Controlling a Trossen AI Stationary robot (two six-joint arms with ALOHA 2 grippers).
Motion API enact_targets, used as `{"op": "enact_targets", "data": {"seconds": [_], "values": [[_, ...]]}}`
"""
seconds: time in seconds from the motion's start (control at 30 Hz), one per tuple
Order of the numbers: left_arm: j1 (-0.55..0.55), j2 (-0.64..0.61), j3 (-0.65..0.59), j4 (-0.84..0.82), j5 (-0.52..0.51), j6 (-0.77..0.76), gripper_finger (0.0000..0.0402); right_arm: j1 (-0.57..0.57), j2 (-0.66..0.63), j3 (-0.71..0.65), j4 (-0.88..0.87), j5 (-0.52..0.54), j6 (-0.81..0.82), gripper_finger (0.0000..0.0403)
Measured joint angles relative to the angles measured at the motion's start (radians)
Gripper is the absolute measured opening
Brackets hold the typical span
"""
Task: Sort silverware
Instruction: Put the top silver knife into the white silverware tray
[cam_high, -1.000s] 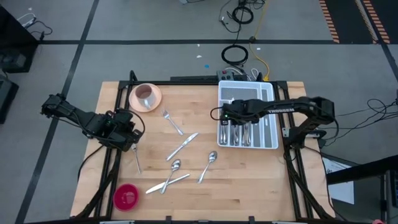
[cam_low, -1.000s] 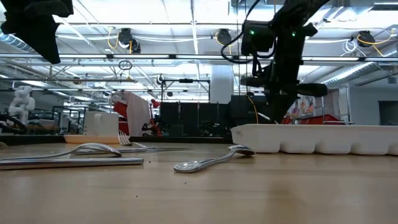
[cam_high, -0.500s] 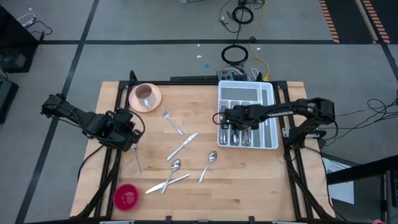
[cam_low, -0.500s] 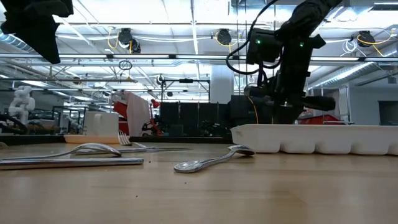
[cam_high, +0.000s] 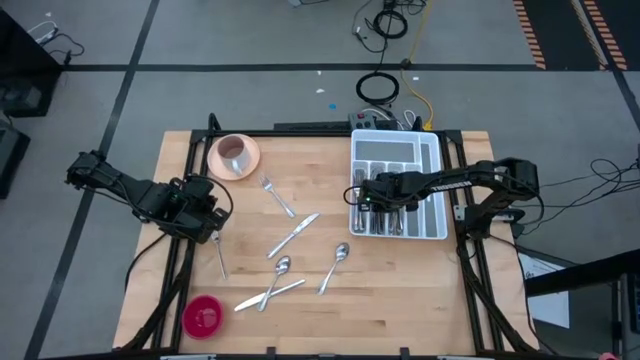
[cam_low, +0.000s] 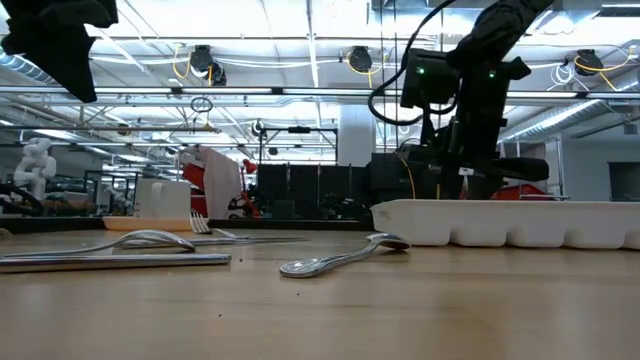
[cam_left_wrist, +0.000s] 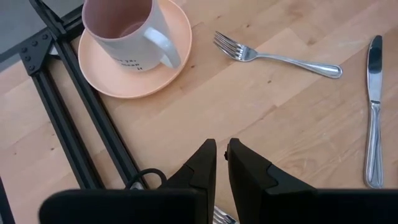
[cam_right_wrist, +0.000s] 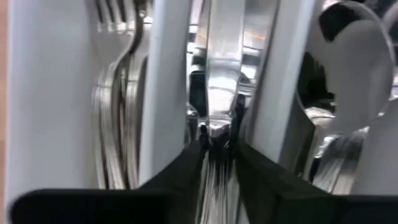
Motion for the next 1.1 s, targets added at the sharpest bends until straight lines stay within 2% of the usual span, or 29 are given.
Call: {"op": "enact_targets", "data": {"seconds": [0.17, 0.3, 0.4, 0.63, 0.73, 0.93, 1.1], "values": [[0.0, 0.0, 0.0, 0.002, 0.0, -0.001, 0.0048, 0.001, 0.0, 0.0, 0.024, -0.002, -0.026, 0.0161], [0.0, 0.0, 0.0, 0.002, 0.0, -0.001, 0.0048, 0.005, 0.002, 0.019, 0.027, -0.008, -0.081, 0.0197], [0.0, 0.0, 0.0, 0.002, 0.0, -0.001, 0.0048, 0.007, 0.0, 0.064, -0.008, -0.002, -0.145, 0.0206], [0.0, 0.0, 0.0, 0.002, 0.0, -0.006, 0.0048, 0.015, -0.006, 0.271, -0.097, 0.001, -0.358, 0.0204], [0.0, 0.0, 0.0, 0.002, 0.0, -0.006, 0.0048, 0.03, -0.007, 0.377, -0.088, 0.001, -0.536, 0.0206], [0.0, 0.0, 0.0, 0.002, -0.001, -0.008, 0.0048, 0.093, 0.056, 0.572, -0.018, -0.048, -1.023, 0.021], [0.0, 0.001, 0.0, 0.007, -0.002, -0.008, 0.0048, 0.104, 0.171, 0.704, -0.001, -0.14, -1.258, 0.021]]}}
